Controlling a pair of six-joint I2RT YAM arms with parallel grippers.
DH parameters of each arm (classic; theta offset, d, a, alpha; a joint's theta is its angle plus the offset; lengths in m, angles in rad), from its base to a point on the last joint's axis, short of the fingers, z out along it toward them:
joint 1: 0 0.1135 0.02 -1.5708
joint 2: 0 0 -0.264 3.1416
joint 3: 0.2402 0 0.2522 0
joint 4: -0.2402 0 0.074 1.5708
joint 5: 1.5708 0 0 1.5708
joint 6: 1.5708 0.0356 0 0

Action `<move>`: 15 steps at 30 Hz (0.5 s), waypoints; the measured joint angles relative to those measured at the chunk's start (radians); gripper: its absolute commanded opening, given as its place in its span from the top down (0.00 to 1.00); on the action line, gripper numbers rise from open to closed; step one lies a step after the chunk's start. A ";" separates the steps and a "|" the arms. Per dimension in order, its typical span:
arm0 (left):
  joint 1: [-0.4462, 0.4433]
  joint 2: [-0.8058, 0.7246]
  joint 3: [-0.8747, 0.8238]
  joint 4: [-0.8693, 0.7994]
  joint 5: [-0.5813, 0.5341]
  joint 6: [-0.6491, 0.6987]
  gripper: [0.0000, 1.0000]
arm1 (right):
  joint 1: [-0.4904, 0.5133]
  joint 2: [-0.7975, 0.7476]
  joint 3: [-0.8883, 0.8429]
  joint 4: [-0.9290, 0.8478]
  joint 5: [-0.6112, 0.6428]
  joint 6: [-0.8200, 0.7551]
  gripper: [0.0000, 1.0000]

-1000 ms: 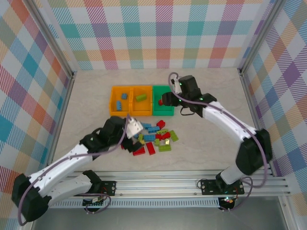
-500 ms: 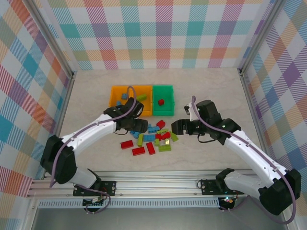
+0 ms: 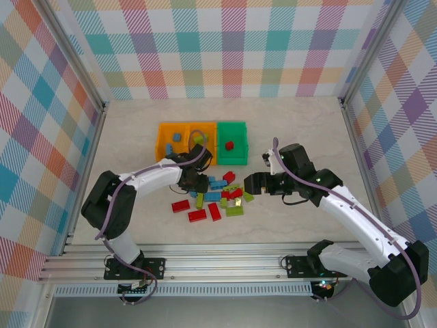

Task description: Sort the legos into containers by color

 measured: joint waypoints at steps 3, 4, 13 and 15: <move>0.008 0.026 0.000 0.012 0.000 0.000 0.62 | 0.000 0.000 0.000 -0.003 0.007 0.000 0.17; 0.008 0.032 0.000 0.018 0.001 0.000 0.63 | 0.000 0.000 0.000 -0.004 0.009 0.000 0.17; 0.009 0.034 0.000 0.048 0.001 0.015 0.79 | 0.000 0.000 0.002 -0.005 0.012 0.012 0.16; 0.009 0.029 0.000 0.047 0.002 0.015 0.79 | 0.000 0.000 0.008 -0.005 0.011 0.016 0.16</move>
